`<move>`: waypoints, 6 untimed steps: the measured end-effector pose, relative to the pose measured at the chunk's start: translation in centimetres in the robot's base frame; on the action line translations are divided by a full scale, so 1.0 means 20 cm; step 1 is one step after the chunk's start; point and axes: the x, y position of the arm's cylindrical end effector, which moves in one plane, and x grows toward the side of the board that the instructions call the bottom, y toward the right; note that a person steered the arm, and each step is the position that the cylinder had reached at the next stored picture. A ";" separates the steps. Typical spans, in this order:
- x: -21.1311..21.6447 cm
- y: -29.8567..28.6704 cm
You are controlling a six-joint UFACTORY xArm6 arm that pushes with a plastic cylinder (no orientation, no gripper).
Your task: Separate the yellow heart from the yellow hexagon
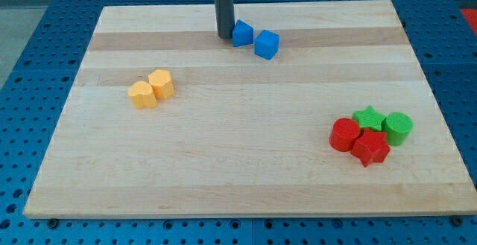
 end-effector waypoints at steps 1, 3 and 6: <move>0.07 -0.17; 0.33 -0.58; 0.94 -0.52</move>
